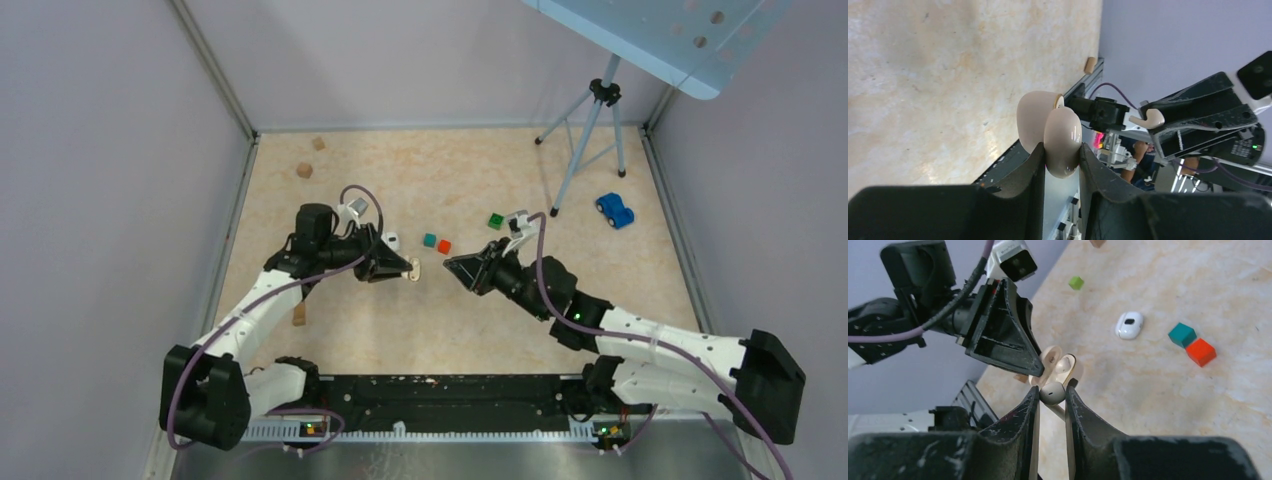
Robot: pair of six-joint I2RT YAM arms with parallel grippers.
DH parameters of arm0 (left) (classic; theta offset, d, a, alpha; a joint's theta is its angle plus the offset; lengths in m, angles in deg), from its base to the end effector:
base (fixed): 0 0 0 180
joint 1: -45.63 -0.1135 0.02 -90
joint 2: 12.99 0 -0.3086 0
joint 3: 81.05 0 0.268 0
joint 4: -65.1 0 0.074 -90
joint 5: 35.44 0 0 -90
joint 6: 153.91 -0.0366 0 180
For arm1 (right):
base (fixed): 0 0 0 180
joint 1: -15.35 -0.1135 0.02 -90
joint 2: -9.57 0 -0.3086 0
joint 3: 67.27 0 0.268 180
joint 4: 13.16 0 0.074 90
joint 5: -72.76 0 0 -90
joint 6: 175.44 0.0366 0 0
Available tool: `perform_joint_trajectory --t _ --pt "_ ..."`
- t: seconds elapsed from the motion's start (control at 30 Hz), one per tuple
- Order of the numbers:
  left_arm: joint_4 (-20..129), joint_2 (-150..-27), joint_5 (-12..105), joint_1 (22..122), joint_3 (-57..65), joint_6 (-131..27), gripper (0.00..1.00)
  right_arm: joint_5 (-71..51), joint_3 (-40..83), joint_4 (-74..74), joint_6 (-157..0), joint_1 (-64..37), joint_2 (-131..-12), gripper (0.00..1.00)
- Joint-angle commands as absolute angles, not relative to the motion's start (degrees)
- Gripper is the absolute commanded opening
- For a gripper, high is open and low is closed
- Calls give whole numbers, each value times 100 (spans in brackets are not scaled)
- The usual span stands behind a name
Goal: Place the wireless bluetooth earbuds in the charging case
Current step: Pick up the left earbud from the center of the board, then insert the left earbud into the left side groove of the charging case.
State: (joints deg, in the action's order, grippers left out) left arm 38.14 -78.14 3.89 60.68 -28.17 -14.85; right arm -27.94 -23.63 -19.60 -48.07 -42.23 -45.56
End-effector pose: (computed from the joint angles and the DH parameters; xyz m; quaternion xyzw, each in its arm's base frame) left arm 0.2123 -0.0864 0.2751 -0.0634 0.8345 -0.5333 0.1232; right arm 0.1214 0.1785 0.3036 -0.0669 0.7340 0.4490 0.5051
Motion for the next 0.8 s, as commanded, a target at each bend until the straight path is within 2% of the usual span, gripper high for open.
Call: perform_joint_trajectory --t 0.0,0.2,0.47,0.77 --pt "4609 -7544 154 6084 -2842 -732 0 -2790 -2568 -3543 -4430 -4203 -4587 7" --pt "4808 -7500 68 6084 -2901 -343 0 -2672 -2787 -4752 -4122 -4221 -4963 4" --pt "4435 -7221 273 6088 -2634 48 0 -2598 -2690 -5325 -4297 -4417 -5404 4" --pt "4927 -7260 -56 6091 -2884 597 0 -2372 -2690 -6133 -4353 -4541 -5899 3"
